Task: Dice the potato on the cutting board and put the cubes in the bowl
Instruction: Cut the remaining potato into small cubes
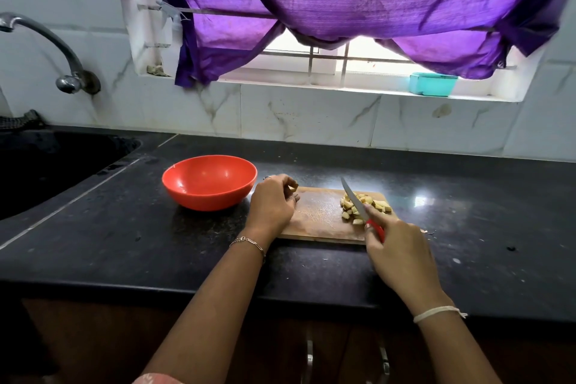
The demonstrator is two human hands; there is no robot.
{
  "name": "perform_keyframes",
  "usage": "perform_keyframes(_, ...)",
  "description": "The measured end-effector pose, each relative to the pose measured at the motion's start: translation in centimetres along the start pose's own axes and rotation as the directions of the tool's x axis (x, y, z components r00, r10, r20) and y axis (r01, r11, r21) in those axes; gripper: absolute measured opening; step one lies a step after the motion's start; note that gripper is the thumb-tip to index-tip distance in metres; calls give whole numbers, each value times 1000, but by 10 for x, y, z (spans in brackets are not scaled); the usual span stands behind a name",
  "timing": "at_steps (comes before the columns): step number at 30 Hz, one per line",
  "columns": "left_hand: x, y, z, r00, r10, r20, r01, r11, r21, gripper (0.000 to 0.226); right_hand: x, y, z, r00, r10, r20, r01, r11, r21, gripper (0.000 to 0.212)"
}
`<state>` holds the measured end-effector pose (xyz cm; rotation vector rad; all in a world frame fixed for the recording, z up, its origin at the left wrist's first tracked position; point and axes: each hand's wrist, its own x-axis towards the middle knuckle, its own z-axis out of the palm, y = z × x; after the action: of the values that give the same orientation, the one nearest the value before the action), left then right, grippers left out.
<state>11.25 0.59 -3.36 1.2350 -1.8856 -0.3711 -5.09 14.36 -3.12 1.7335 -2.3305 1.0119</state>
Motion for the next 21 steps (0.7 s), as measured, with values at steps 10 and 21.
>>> perform_keyframes(10, 40, -6, -34, 983, 156, -92, -143, 980, 136, 49, -1, -16, 11, 987, -59, -148, 51, 997, -57, 40)
perform_keyframes(21, 73, 9, -44, 804, -152, 575, -271, 767, 582, 66, 3, -13, 14, 988, -75, -138, 69, 996, -53, 41)
